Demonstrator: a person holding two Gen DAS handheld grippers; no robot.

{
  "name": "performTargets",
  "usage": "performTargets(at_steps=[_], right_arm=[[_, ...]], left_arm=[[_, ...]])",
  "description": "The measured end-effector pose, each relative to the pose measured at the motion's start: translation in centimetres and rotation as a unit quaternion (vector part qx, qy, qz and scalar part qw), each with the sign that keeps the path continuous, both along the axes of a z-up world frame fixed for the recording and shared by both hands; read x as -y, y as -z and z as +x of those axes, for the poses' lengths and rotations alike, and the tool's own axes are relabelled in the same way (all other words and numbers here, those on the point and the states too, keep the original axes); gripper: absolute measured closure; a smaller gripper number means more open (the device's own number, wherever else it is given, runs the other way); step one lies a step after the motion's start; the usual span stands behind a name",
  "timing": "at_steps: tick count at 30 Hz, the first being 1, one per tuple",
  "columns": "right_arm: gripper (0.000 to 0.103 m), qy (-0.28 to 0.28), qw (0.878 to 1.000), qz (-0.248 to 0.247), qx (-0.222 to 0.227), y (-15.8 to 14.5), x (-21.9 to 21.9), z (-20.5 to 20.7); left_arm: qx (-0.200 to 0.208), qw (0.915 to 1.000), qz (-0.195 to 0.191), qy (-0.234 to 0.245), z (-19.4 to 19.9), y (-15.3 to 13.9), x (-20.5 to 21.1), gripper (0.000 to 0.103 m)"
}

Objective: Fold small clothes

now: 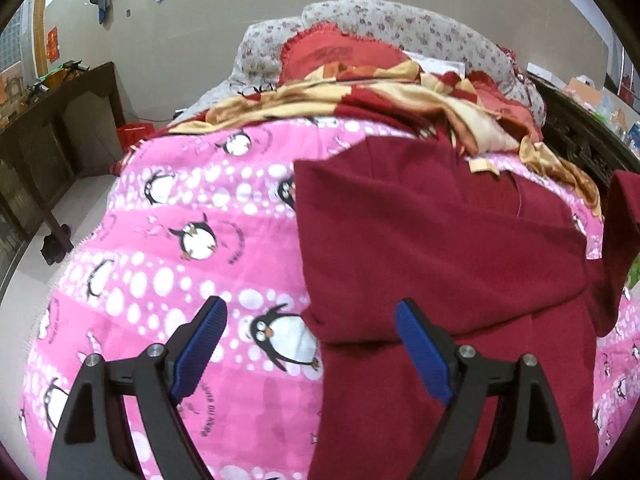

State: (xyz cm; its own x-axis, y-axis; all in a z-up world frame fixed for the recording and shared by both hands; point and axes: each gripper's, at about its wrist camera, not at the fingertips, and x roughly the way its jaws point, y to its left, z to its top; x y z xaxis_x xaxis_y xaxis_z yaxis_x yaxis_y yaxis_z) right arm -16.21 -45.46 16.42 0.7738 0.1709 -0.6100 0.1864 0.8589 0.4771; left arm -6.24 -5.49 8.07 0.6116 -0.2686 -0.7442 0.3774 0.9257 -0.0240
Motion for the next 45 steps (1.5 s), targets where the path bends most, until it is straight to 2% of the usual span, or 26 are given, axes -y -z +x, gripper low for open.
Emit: performTargets(at_steps=[3, 5, 7, 11, 12, 14, 15, 17, 20, 22, 29, 33, 35, 37, 38, 39, 41, 42, 45], right_arm=[[0.089, -0.054, 0.998, 0.007, -0.019, 0.3, -2.9, 1.8], [0.089, -0.093, 0.995, 0.004, -0.048, 1.4, -5.3, 4.1], [0.089, -0.129, 0.988, -0.002, -0.080, 3.1, -7.6, 6.7], [0.088, -0.196, 0.970, 0.017, -0.146, 8.8, -11.8, 12.5], [0.087, -0.202, 0.966, 0.014, -0.163, 10.3, -12.7, 14.0], [0.081, -0.183, 0.967, 0.026, -0.175, 12.4, -13.3, 16.1], [0.074, -0.164, 0.970, 0.050, -0.172, 13.3, -12.9, 17.1], [0.066, -0.125, 0.974, 0.098, -0.160, 13.8, -11.7, 17.6], [0.059, -0.090, 0.976, 0.149, -0.129, 13.2, -9.6, 16.3], [0.057, -0.087, 0.979, 0.148, -0.111, 12.2, -8.8, 14.6], [0.056, -0.022, 0.994, 0.061, -0.090, 9.2, -5.3, 5.9], [0.054, 0.058, 0.993, -0.019, -0.100, 8.9, -3.0, -0.3], [0.053, 0.081, 0.990, -0.020, -0.112, 9.7, -1.8, -2.8], [0.053, 0.103, 0.986, 0.005, -0.131, 11.7, -0.6, -4.8], [0.053, 0.114, 0.984, 0.013, -0.139, 12.5, -0.1, -5.0], [0.053, 0.127, 0.981, 0.019, -0.147, 13.2, 0.4, -5.2], [0.053, 0.146, 0.978, 0.037, -0.143, 14.5, 1.3, -5.4], [0.053, 0.155, 0.977, 0.049, -0.136, 14.8, 1.8, -5.4], [0.053, 0.153, 0.979, 0.069, -0.117, 15.3, 2.6, -4.4]], left_arm=[[0.007, 1.0000, -0.004, -0.002, -0.1, -0.9, -0.9, 0.014], [0.008, 0.9999, -0.008, -0.002, -0.3, -1.3, -1.4, 0.014], [0.005, 0.9999, -0.011, 0.001, -0.3, -1.5, -1.7, 0.014], [-0.005, 0.9998, -0.011, 0.013, -0.7, -1.4, -1.9, 0.014], [-0.010, 0.9997, -0.012, 0.017, -0.8, -1.2, -1.8, 0.014], [-0.021, 0.9992, -0.019, 0.027, -1.0, -1.0, -1.8, 0.014], [-0.028, 0.9988, -0.025, 0.033, -1.2, -1.0, -1.8, 0.014], [-0.037, 0.9975, -0.039, 0.045, -1.5, -1.0, -1.9, 0.014], [-0.040, 0.9954, -0.062, 0.062, -2.0, -1.0, -1.6, 0.013], [-0.042, 0.9938, -0.071, 0.075, -2.2, -0.8, -0.8, 0.013], [-0.032, 0.9925, -0.050, 0.107, -1.5, 0.2, 4.0, 0.013], [-0.040, 0.9928, -0.047, 0.103, 0.3, 1.2, 6.6, 0.013], [-0.050, 0.9927, -0.052, 0.096, 1.3, 1.7, 7.5, 0.013], [-0.067, 0.9917, -0.058, 0.093, 2.4, 2.4, 8.7, 0.015], [-0.080, 0.9901, -0.060, 0.098, 2.8, 2.8, 9.3, 0.028], [-0.092, 0.9886, -0.061, 0.103, 3.1, 3.0, 9.8, 0.057], [-0.120, 0.9842, -0.059, 0.117, 3.6, 3.2, 10.7, 0.083], [-0.121, 0.9833, -0.063, 0.120, 3.7, 2.8, 10.9, 0.088], [-0.103, 0.9839, -0.074, 0.127, 3.5, 0.6, 10.3, 0.091]])
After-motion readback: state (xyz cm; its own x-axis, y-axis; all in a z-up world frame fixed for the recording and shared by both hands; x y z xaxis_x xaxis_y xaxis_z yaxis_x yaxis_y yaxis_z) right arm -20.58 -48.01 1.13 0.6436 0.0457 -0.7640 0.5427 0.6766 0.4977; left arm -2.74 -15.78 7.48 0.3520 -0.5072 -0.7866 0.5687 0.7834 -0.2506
